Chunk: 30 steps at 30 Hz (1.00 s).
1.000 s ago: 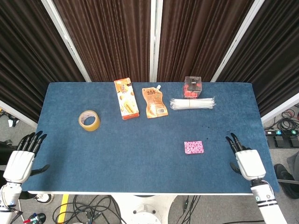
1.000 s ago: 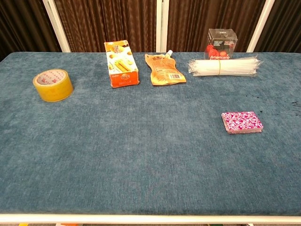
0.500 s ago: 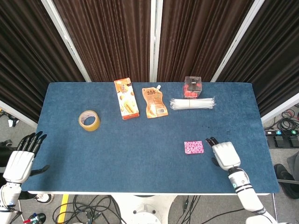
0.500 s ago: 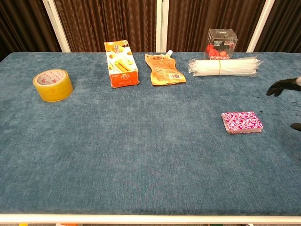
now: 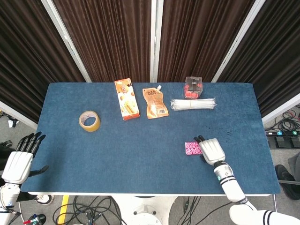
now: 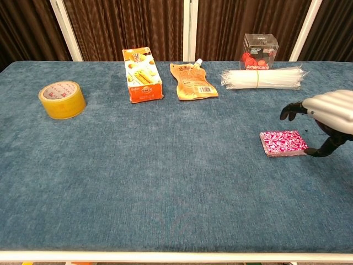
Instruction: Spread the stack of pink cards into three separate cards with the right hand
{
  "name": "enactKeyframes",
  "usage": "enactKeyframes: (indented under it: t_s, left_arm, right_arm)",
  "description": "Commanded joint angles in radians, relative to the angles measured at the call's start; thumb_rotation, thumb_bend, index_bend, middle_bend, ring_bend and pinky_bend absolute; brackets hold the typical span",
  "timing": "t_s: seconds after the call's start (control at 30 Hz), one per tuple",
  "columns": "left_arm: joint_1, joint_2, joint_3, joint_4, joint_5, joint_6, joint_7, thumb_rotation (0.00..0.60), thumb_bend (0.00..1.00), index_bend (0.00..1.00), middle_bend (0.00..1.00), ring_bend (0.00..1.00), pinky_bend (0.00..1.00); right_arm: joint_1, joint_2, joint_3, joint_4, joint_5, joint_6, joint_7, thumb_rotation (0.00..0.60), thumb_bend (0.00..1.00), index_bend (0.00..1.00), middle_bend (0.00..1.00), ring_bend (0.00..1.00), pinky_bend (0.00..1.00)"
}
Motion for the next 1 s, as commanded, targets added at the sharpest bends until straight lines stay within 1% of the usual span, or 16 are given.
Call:
enactKeyframes:
  t_s: [0.03, 0.43, 0.7, 1.0]
  left_arm:
    - [0.001, 0.0, -0.001, 0.003, -0.001, 0.0, -0.004, 0.6, 0.0, 0.07, 0.03, 0.0, 0.1]
    - [0.005, -0.003, -0.001, 0.019, -0.005, 0.004, -0.027, 0.6, 0.0, 0.07, 0.03, 0.0, 0.1]
    - [0.005, -0.001, -0.001, 0.023, -0.006, 0.002, -0.035, 0.6, 0.0, 0.07, 0.03, 0.0, 0.1]
    - [0.004, 0.003, 0.003, 0.022, -0.004, -0.003, -0.043, 0.6, 0.0, 0.07, 0.03, 0.0, 0.1]
  right_arm:
    - [0.015, -0.021, -0.002, 0.015, 0.023, -0.006, -0.012, 0.6, 0.17, 0.23, 0.21, 0.72, 0.8]
    - [0.048, -0.067, -0.025, 0.056, 0.064, 0.001, -0.03, 0.6, 0.18, 0.22, 0.2, 0.72, 0.8]
    - [0.065, -0.084, -0.025, 0.07, 0.086, -0.013, -0.001, 0.6, 0.18, 0.22, 0.2, 0.72, 0.8]
    - [0.081, -0.101, -0.033, 0.085, 0.113, -0.001, -0.015, 0.6, 0.2, 0.22, 0.2, 0.72, 0.8]
